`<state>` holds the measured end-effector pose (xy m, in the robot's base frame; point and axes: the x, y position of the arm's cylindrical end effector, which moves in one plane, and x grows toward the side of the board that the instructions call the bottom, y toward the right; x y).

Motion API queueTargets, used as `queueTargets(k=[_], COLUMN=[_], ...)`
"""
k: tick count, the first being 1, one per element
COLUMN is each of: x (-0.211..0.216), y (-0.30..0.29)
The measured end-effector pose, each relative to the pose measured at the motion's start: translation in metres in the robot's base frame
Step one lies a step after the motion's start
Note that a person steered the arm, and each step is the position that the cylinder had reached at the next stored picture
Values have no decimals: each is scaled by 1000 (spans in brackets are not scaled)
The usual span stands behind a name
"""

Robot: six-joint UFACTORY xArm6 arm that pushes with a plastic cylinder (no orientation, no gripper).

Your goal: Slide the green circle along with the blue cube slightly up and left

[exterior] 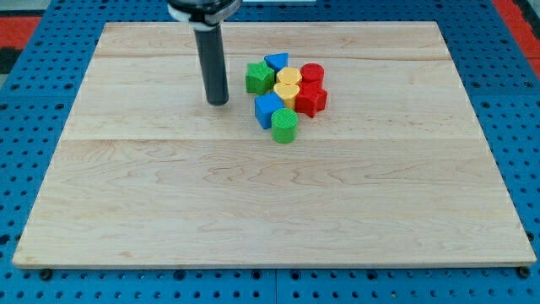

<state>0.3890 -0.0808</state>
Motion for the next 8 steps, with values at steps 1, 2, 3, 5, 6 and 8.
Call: queueTargets(k=[1,2,3,5,6,8], x=[57,112,124,84,37,20], y=[4,47,103,129,90,75])
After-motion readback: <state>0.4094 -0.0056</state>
